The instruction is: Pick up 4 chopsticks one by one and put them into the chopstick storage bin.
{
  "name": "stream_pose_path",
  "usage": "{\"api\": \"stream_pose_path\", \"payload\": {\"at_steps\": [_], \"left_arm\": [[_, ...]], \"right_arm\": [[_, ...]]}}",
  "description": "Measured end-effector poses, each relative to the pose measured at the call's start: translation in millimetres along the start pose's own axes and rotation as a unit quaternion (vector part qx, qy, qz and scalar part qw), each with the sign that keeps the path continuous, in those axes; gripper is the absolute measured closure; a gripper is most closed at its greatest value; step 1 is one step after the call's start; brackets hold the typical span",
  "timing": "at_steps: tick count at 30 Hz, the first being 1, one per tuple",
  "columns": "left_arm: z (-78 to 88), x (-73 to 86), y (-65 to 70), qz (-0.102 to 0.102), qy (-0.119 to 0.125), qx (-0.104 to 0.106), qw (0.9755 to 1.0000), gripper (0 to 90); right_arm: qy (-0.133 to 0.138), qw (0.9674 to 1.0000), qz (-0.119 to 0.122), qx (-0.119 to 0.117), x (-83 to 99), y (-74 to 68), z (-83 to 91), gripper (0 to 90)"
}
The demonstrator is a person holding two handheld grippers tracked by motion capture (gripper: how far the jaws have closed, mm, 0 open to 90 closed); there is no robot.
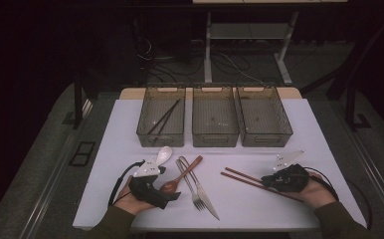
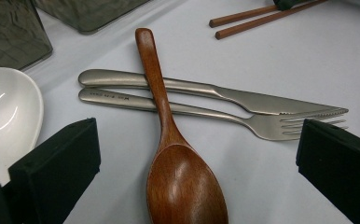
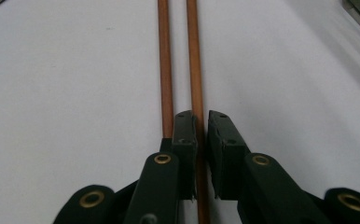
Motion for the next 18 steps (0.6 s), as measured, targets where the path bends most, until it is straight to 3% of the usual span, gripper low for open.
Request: {"api": "stream_pose_path", "payload": {"at_steps": [18], "left_arm": [[-0.4,0.1,0.5,-0.002,0.000,0.001,1.0000,0.0]], "right_arm": [[0.007,1.0000,0.003,0.003,-3.2,-0.8,-3.1,83.9]]}}
Point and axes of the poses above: each handheld gripper's, and its own axes: z roughly backward along the jaws, x roughly out of its underside, y roughly to its right, the point moved 10 cm from there along -z, roughly forward along the jaws, and after that the axes turned 14 degrees about -z, right-handed, at the moved point
